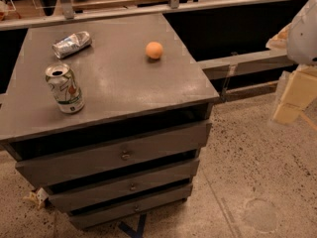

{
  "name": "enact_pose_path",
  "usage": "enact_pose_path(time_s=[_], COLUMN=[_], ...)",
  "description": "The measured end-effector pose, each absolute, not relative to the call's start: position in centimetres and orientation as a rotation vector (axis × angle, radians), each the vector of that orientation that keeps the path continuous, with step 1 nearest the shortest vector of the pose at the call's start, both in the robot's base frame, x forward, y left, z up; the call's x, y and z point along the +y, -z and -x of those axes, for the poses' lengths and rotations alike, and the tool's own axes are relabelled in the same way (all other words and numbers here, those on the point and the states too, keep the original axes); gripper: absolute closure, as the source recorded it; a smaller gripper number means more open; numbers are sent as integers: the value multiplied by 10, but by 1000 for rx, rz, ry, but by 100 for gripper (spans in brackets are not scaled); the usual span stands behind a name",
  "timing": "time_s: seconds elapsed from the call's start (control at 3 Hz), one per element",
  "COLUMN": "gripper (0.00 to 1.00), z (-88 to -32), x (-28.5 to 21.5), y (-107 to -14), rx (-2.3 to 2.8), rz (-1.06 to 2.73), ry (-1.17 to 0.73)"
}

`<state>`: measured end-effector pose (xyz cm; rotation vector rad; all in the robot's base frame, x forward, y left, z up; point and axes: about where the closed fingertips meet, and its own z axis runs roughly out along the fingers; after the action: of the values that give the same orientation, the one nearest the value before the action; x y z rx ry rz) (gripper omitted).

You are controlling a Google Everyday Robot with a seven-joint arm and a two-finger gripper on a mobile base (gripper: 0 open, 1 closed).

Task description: Move orange near redbull can

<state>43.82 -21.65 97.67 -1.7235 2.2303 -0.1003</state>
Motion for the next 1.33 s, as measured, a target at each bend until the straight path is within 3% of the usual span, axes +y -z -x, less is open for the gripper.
enact_pose_path(time_s=[0.67,1.33], gripper=[0,0], z=[-446,-449], x=[-220,-248], y=[-978,-959], rx=[2229,2303], rz=[1586,1020], ry=[107,106])
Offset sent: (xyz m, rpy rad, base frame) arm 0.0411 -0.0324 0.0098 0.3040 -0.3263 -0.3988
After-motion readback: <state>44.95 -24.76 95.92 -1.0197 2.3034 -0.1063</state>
